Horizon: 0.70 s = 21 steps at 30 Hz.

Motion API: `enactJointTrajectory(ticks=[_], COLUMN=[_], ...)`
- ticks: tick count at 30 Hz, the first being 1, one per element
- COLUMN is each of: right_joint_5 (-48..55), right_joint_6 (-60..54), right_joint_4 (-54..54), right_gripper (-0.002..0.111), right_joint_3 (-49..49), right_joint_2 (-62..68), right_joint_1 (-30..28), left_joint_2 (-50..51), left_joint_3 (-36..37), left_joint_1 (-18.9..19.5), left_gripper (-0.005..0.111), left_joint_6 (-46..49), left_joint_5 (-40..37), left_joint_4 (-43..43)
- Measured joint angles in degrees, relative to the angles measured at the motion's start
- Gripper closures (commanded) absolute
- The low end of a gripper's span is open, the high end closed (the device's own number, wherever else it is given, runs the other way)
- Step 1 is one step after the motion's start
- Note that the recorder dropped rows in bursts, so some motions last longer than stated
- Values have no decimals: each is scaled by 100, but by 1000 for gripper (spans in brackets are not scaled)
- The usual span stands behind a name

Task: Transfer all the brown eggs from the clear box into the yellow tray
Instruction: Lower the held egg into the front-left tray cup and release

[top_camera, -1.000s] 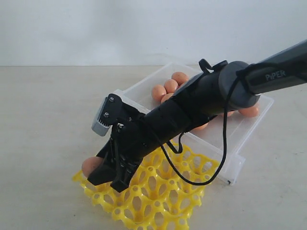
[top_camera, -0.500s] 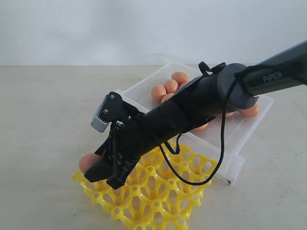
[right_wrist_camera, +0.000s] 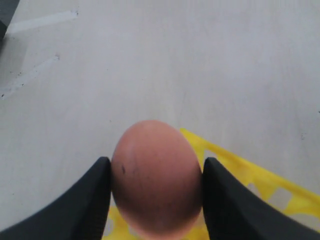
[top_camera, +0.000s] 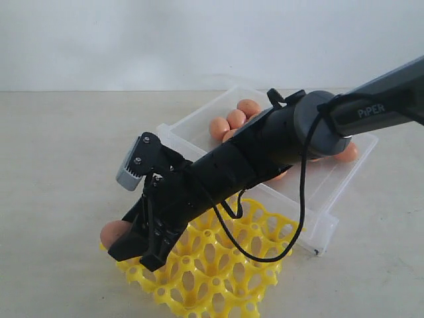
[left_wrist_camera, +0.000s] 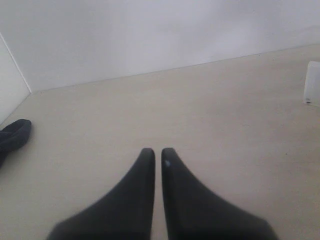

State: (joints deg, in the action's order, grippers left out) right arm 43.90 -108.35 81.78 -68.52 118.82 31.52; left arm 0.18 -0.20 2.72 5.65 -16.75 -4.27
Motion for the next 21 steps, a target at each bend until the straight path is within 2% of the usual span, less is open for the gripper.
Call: enactJointTrajectory(ticks=[14, 21], right_joint_5=[-163, -151], right_joint_6=[0, 157], right_joint_4=[-75, -473], right_gripper=[96, 96], right_joint_3=[0, 0], right_joint_2=[0, 0], right_joint_1=[49, 49], left_joint_2=[0, 0], left_joint_3=[0, 0], left_joint_1=[0, 0], left_gripper=[103, 103], left_joint_6=[0, 0], left_joint_5=[0, 0], left_joint_4=[0, 0])
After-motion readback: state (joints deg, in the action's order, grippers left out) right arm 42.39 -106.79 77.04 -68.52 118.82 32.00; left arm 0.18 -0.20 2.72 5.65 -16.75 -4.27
